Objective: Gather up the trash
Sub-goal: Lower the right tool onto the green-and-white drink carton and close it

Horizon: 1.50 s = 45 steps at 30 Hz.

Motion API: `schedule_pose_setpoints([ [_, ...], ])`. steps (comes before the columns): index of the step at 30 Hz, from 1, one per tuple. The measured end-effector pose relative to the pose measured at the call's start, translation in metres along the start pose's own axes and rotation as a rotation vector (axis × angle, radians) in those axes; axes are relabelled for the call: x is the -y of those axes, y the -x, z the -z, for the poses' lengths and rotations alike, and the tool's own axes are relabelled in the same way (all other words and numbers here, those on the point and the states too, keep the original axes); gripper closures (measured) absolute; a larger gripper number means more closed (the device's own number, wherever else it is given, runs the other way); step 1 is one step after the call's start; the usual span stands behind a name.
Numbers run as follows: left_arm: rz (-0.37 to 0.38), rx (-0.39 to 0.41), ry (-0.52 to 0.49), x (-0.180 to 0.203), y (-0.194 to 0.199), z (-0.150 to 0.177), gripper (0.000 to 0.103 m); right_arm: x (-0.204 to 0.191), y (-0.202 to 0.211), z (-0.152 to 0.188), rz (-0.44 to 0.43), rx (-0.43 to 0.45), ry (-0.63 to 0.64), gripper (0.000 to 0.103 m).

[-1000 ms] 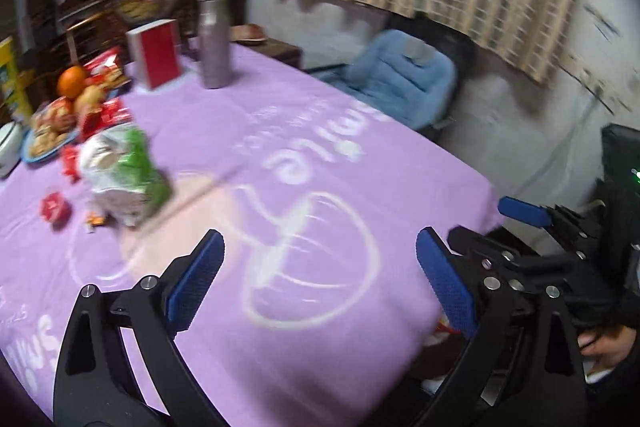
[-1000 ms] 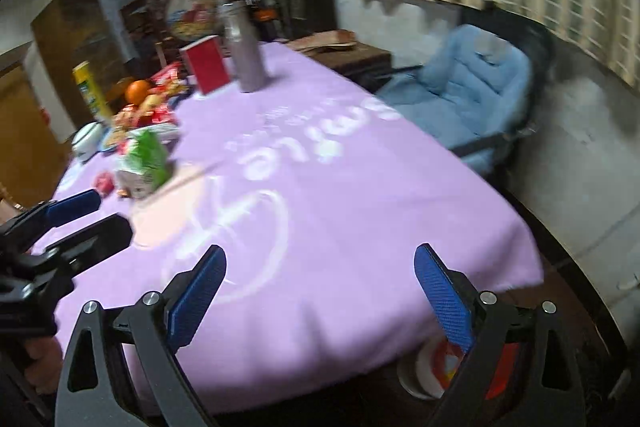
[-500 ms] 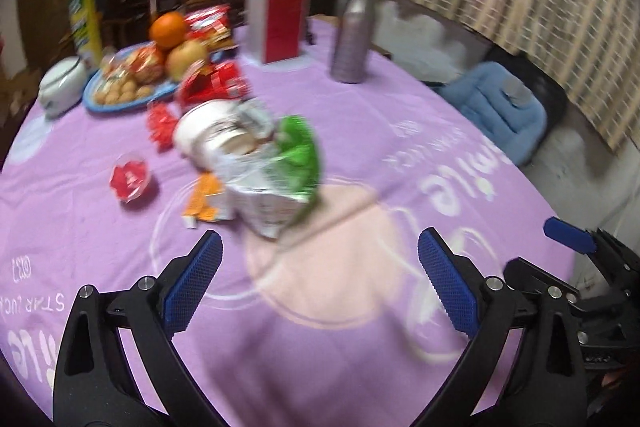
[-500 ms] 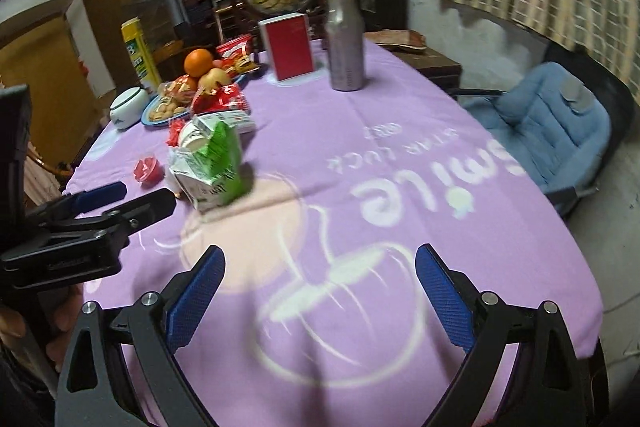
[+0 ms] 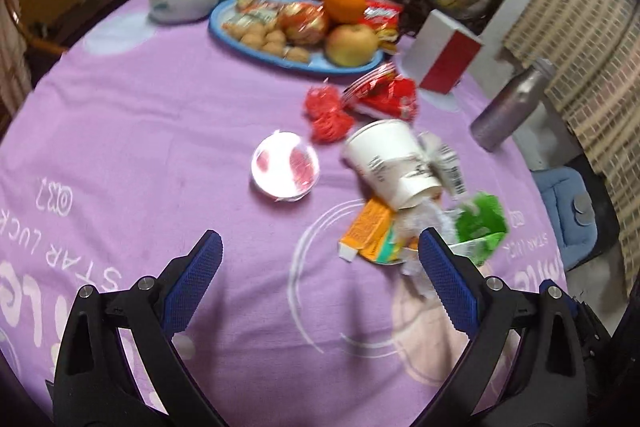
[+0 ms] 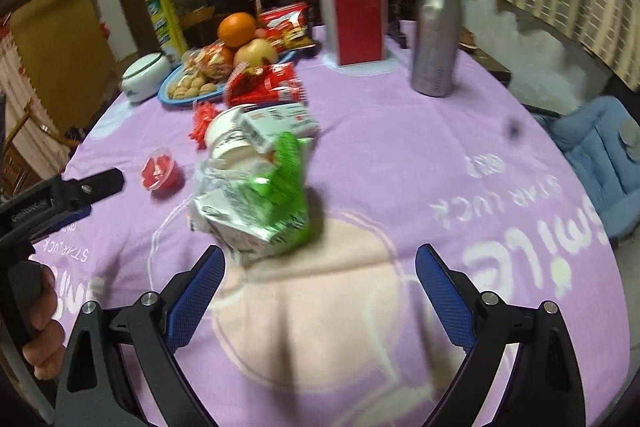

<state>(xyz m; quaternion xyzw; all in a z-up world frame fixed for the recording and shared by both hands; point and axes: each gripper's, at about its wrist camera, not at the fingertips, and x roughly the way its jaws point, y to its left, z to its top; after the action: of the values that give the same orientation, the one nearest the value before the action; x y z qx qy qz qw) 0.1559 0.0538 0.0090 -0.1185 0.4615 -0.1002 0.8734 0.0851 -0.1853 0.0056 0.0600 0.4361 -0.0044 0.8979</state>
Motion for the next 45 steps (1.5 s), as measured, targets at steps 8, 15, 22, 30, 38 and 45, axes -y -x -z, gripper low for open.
schedule_pose_setpoints([
  [8,-0.041,-0.040,0.005,0.000,-0.013,0.003,0.008,-0.018,-0.023,-0.030,0.037,0.018,-0.048,0.008],
  [15,-0.072,-0.037,-0.021,0.005,-0.017,0.005,0.008,-0.014,-0.044,-0.039,0.120,-0.007,-0.093,0.008],
  [22,-0.080,-0.042,-0.068,0.017,-0.021,0.011,0.008,-0.004,-0.031,-0.027,0.111,-0.021,-0.072,0.009],
  [30,-0.104,-0.041,-0.116,0.026,-0.026,0.016,0.008,0.009,-0.024,-0.014,0.206,-0.028,-0.009,0.009],
  [38,-0.090,-0.049,-0.102,0.025,-0.027,0.016,0.008,0.026,-0.026,0.002,0.143,-0.065,-0.044,0.009],
  [45,-0.076,-0.050,-0.132,0.034,-0.028,0.021,0.008,0.041,-0.019,0.013,0.116,-0.066,-0.083,0.009],
])
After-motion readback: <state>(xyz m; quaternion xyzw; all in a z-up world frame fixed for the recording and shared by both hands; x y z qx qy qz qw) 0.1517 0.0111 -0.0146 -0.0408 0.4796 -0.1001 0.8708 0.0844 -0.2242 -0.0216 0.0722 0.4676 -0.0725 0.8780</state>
